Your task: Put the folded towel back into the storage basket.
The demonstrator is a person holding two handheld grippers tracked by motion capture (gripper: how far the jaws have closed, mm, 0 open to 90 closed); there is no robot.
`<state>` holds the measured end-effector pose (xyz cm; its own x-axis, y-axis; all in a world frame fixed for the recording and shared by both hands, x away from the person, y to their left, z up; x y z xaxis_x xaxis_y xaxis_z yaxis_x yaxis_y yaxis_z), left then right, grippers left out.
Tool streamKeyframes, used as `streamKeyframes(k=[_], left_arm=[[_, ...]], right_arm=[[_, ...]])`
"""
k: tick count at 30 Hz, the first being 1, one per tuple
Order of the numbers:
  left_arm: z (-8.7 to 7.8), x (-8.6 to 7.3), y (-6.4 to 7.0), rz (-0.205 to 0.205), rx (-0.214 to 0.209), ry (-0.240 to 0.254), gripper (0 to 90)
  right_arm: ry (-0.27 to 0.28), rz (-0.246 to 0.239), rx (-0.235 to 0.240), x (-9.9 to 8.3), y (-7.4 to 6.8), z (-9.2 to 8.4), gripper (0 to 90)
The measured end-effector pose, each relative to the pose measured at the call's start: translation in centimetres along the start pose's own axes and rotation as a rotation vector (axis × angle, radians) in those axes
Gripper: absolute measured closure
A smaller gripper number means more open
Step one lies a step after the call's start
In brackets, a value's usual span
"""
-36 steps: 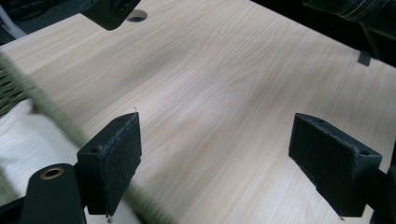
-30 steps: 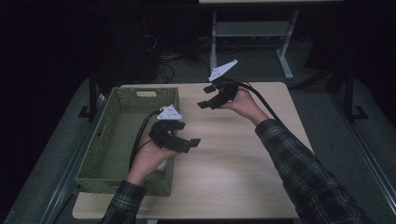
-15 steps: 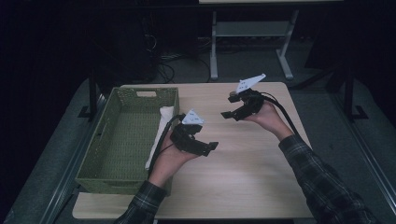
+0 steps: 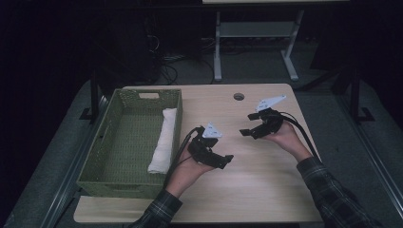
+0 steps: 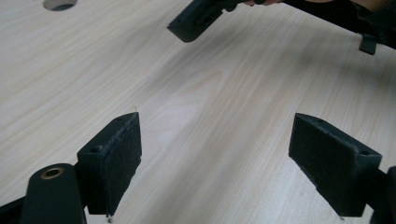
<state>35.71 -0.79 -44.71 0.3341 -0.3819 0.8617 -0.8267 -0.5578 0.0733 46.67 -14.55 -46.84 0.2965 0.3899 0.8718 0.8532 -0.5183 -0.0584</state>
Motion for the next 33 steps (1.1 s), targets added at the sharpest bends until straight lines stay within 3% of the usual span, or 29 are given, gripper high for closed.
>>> streamKeyframes(k=[11, 26, 31, 33], left_arm=[[1.9, -2.4, 0.4, 0.000, -0.005, -0.014, 16.4], [3.3, -5.7, -0.3, 0.000, 0.015, -0.054, 16.0], [3.7, -6.5, -0.3, -0.010, 0.023, -0.064, 15.2], [3.8, -6.8, -0.3, -0.004, 0.025, -0.073, 15.2]], right_arm=[[-0.025, 0.040, -0.057, -4.7, -0.2, -2.3, 14.9], [-0.037, 0.120, -0.116, -9.1, -1.3, -5.9, 13.0], [-0.095, 0.114, -0.174, -10.8, -1.4, -6.4, 11.3], [-0.103, 0.124, -0.162, -11.2, -1.7, -6.3, 10.5]])
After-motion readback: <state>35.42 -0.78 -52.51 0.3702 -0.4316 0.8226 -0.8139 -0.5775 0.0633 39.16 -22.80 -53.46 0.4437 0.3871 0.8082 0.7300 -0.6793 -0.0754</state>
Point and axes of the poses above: each handheld gripper's, and its own axes: z roughly forward along the jaws, x roughly out of its top, y roughly to its right, the point moved 9 cm from there along z, roughly forward along the jaws, and after that the axes turned 11 degrees about y, right-handed, at the moved point
